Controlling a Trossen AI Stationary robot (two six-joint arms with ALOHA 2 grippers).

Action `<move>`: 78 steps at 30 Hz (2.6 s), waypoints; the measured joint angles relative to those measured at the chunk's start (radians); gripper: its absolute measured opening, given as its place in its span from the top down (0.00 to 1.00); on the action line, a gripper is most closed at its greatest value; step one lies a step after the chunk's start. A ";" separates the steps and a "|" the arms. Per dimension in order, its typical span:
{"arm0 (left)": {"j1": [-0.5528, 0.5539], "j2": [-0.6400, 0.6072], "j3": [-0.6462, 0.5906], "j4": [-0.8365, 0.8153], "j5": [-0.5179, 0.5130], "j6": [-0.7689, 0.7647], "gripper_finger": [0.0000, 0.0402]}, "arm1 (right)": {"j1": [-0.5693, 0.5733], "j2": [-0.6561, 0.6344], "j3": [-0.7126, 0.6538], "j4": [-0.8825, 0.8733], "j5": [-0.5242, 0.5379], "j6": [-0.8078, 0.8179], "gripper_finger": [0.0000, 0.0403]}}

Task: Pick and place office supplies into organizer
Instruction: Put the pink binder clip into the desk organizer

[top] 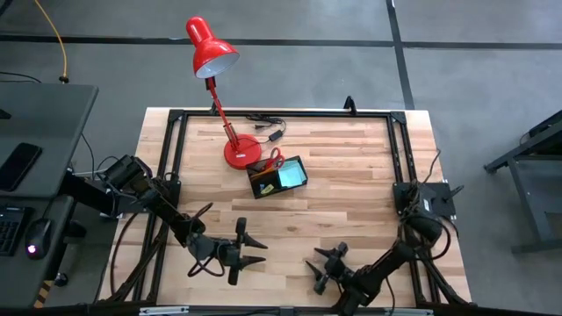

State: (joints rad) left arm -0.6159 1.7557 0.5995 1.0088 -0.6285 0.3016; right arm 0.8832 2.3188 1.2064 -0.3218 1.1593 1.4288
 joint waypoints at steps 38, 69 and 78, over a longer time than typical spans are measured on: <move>0.000 0.000 0.000 0.012 0.015 -0.003 0.62 | -0.009 -0.056 0.016 -0.028 -0.009 -0.189 0.96; -0.091 -0.294 -0.181 0.239 0.025 0.356 0.62 | -0.280 -0.250 0.016 0.132 -0.112 -0.796 0.95; -0.063 -0.489 -0.434 0.324 0.178 0.298 0.62 | -0.367 -0.255 0.017 0.369 -0.227 -1.090 0.95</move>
State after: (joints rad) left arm -0.6788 1.2663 0.1653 1.3331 -0.4505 0.5996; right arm 0.5161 2.0634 1.2232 0.0468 0.9320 0.3385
